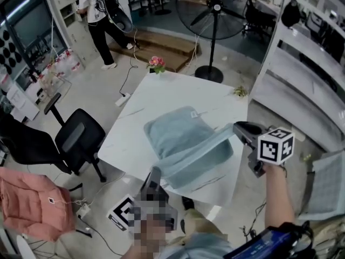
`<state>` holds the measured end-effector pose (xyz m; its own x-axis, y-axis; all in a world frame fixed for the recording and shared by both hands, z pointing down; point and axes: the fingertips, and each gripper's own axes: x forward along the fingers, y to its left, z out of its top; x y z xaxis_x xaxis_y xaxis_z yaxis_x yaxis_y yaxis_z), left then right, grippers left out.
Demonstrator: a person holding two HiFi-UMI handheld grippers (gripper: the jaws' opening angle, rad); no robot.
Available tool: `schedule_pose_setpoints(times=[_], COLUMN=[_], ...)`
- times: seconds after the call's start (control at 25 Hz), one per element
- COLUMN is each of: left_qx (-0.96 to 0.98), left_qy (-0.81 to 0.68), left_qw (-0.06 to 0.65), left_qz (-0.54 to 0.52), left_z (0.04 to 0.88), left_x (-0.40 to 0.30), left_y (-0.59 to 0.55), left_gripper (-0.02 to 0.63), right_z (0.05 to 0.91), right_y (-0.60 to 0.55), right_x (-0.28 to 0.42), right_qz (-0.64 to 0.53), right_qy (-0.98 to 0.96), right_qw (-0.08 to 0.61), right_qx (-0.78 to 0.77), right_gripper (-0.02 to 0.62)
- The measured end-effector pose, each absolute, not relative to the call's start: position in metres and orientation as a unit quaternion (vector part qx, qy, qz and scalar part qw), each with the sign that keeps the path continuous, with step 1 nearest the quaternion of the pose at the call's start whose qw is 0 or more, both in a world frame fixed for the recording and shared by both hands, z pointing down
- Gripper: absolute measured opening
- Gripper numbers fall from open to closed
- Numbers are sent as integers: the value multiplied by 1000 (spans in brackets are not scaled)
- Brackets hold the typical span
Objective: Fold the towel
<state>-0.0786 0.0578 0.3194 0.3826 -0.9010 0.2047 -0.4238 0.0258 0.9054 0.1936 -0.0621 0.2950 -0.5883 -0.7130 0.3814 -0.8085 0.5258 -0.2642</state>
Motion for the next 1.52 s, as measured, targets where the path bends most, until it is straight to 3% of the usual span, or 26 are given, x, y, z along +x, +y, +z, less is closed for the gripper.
schedule_pose_setpoints(times=[0.12,0.56,0.64,0.88,1.28,1.36,1.4,1.44,1.52], left_qx=[657,630,622,619,619,620,619,618,616], left_qy=[-513,-514,-514,-507,-510,-511,-512,-512,-513], left_qw=[504,544,552,562,562,560,560,560,561], left_qz=[-225,-210,-210,-212,-203,-202,-202,-203,-206], left_z=[321,363,372,383,388,388,388,387,386], left_x=[-90,-103,-104,-101,-106,-110,-112,-114,-117], left_y=[28,-62,-68,-77,-75,-76,-77,-77,-76], left_gripper=[26,25,25,25,25,25,25,25,25], right_z=[293,378,402,464,510,521,525,526,516], right_y=[-98,-149,-137,-85,-80,-82,-83,-84,-86], right_x=[189,150,135,96,75,74,75,76,79], right_qz=[200,241,259,336,441,454,456,456,459], right_qy=[-858,-870,-877,-881,-844,-831,-826,-823,-826], right_qw=[106,171,188,223,204,219,226,229,211], right_qx=[461,396,358,248,225,234,242,249,250], right_gripper=[15,37,51,192,204,193,133,26,28])
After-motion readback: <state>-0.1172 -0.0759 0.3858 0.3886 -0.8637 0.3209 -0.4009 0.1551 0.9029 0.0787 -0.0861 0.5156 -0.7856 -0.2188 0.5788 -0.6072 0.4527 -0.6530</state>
